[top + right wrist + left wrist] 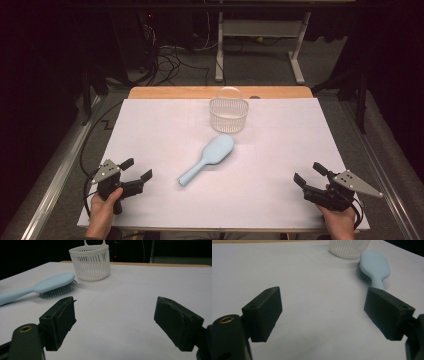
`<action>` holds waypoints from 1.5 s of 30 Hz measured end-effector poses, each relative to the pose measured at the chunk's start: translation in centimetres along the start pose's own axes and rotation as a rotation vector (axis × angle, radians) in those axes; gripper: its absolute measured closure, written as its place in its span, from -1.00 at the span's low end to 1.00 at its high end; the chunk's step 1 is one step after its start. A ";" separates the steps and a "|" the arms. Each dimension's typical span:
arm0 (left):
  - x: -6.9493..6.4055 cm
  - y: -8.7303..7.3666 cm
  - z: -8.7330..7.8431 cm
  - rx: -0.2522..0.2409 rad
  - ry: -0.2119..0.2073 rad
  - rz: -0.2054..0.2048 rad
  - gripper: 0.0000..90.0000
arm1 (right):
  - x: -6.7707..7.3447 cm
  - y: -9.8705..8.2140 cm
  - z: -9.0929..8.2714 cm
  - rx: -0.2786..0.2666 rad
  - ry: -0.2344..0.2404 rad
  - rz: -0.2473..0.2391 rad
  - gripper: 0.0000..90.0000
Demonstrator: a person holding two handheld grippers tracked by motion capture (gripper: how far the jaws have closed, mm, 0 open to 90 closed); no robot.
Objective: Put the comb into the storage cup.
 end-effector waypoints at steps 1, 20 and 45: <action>0.0 0.0 0.0 -0.002 0.000 -0.002 -0.64 | 0.0 0.0 0.0 0.002 0.001 0.001 -0.60; -0.6 0.3 0.0 -0.024 -0.006 0.018 -0.66 | 0.1 -0.1 0.0 0.007 0.013 0.006 -0.60; -1.2 0.5 0.2 -0.024 -0.008 0.045 -0.66 | 0.2 -0.1 0.1 0.009 0.020 0.002 -0.60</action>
Point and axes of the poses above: each handheld gripper's, and its own axes: z roughly forward along the jaws, y roughly out of its top, x roughly to its left, the point moved 3 cm from there along z, roughly forward along the jaws, and after that the axes turned 5 degrees about y, right-handed, at the moved point
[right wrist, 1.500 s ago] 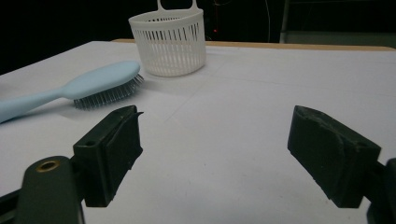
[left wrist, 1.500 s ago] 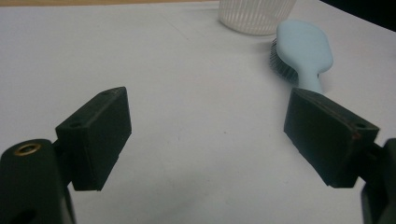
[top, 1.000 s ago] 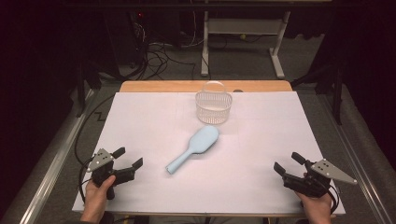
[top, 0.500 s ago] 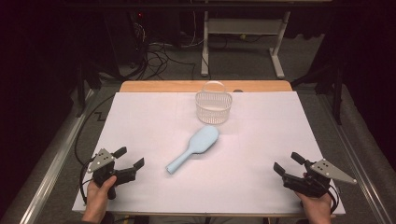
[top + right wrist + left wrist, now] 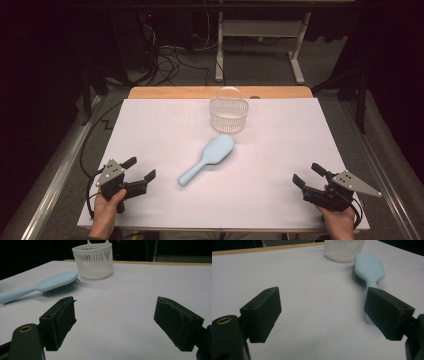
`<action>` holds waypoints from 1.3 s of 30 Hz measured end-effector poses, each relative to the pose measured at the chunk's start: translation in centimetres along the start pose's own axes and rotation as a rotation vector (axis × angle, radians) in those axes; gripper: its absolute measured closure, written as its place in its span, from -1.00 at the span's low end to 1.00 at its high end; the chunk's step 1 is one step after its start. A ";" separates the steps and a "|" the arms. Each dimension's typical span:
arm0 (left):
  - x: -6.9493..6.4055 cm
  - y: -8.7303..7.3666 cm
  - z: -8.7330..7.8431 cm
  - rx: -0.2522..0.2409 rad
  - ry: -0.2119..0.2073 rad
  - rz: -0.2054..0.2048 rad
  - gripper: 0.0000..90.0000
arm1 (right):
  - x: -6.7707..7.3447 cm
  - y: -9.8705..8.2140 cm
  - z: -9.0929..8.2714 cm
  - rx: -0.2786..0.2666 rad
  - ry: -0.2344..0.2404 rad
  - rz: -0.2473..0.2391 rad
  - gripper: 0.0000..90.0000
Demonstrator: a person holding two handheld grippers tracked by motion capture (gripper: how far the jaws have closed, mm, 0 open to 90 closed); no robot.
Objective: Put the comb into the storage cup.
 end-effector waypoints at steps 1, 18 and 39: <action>-0.1 0.0 0.1 0.002 -0.008 -0.007 -0.66 | 0.0 0.0 0.0 0.000 0.000 0.000 -0.60; -0.7 0.3 0.4 0.004 -0.010 0.020 -0.65 | 0.1 0.0 0.0 -0.002 0.005 -0.010 -0.60; -1.9 1.3 1.1 -0.008 -0.036 0.053 -0.65 | 0.1 0.1 0.3 -0.003 0.012 -0.013 -0.59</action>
Point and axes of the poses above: each handheld gripper's, and its own axes: z roughly forward along the jaws, y roughly out of its top, x roughly to its left, the point moved 3 cm from there along z, roughly forward along the jaws, and after that the axes turned 5 degrees about y, right-handed, at the moved point
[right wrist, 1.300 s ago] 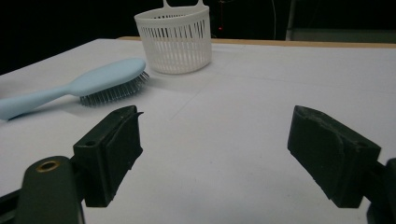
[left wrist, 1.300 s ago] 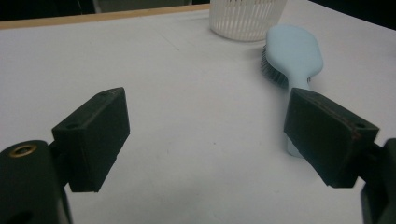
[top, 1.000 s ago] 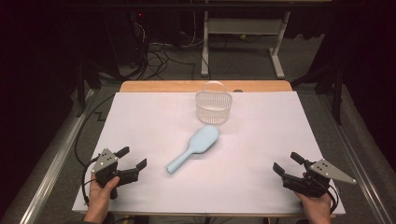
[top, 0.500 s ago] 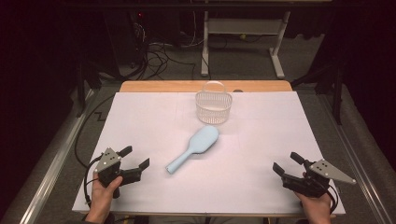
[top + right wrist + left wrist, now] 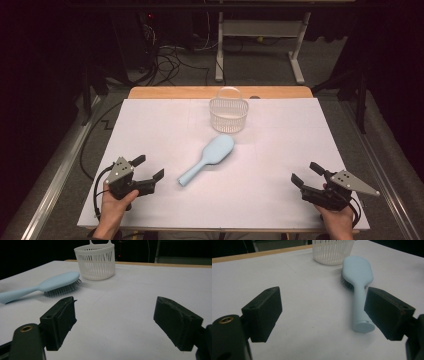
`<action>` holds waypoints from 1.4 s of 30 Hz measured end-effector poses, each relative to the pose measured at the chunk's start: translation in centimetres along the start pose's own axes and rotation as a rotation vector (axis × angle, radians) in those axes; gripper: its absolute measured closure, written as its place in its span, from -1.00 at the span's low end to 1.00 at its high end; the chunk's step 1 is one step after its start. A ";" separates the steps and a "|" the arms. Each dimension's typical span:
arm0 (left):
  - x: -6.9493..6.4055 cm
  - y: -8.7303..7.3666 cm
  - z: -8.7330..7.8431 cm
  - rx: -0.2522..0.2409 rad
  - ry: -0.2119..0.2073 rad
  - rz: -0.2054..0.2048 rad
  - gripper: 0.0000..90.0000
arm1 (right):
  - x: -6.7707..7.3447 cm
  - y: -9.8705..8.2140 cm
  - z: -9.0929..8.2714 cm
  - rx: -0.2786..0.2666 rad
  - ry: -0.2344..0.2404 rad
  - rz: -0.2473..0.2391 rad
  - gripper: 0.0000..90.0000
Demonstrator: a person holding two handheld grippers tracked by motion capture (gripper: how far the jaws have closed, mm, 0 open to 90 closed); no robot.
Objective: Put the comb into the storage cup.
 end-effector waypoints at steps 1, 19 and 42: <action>0.0 0.0 0.0 0.000 0.000 0.000 -0.65 | 0.0 0.0 0.0 0.000 0.000 0.000 -0.59; -0.8 0.6 1.1 0.002 -0.039 -0.009 -0.64 | 0.0 0.0 -0.1 0.004 -0.006 0.000 -0.59; -2.6 1.3 2.7 0.025 -0.078 0.037 -0.64 | 0.0 0.0 0.0 0.002 -0.001 0.001 -0.59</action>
Point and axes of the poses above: each handheld gripper's, and its own axes: z roughly forward along the jaws, y roughly out of its top, x roughly to its left, the point moved 3 cm from there along z, roughly forward along the jaws, and after that the axes turned 5 degrees about y, right-handed, at the moved point
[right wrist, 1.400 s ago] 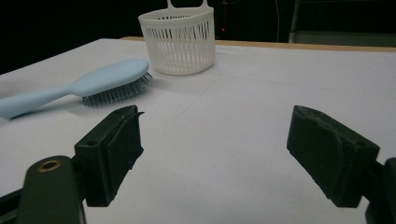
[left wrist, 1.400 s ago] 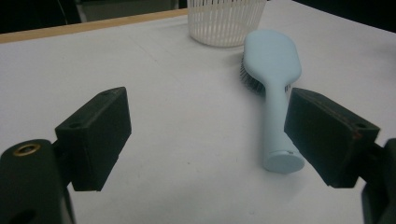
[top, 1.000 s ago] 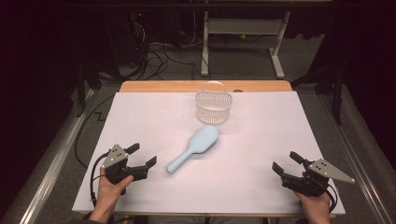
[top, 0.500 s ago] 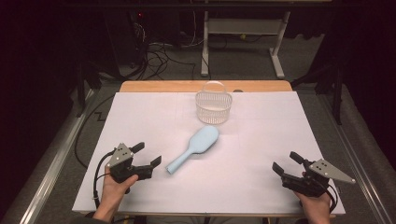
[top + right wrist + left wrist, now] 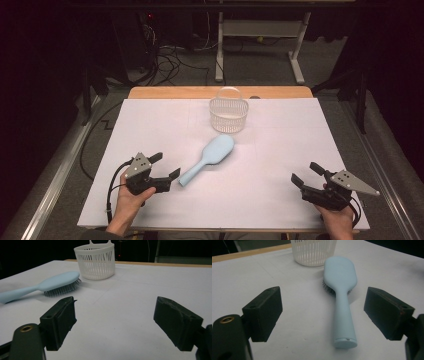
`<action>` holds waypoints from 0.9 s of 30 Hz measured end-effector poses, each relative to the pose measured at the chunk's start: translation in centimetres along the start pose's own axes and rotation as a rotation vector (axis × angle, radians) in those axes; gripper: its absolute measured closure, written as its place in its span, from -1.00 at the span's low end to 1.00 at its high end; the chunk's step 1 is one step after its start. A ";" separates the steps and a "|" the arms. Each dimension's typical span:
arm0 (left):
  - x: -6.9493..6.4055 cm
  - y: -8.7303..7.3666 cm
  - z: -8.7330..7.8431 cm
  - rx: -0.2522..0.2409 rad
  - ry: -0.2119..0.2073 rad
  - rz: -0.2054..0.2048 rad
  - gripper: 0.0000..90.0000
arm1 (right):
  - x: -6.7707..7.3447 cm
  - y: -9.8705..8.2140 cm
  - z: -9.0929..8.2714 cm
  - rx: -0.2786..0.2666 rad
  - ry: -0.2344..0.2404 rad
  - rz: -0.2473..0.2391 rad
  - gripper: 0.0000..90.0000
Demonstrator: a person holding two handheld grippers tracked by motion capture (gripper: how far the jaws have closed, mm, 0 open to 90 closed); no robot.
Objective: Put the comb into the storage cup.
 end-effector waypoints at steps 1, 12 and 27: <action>0.0 0.0 0.1 0.000 -0.001 0.001 -0.64 | 0.0 0.0 0.0 0.000 0.000 0.000 -0.59; -0.6 0.3 0.9 0.007 -0.018 0.008 -0.64 | 0.0 0.0 -0.1 -0.001 0.000 0.003 -0.59; -1.6 0.8 2.1 0.019 -0.042 0.018 -0.61 | 0.0 0.0 -0.1 -0.002 0.001 0.004 -0.59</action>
Point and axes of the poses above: each handheld gripper's, and its own axes: z roughly forward along the jaws, y roughly out of its top, x roughly to its left, the point moved 3 cm from there along z, roughly forward along the jaws, and after that the axes turned 5 degrees about y, right-handed, at the moved point
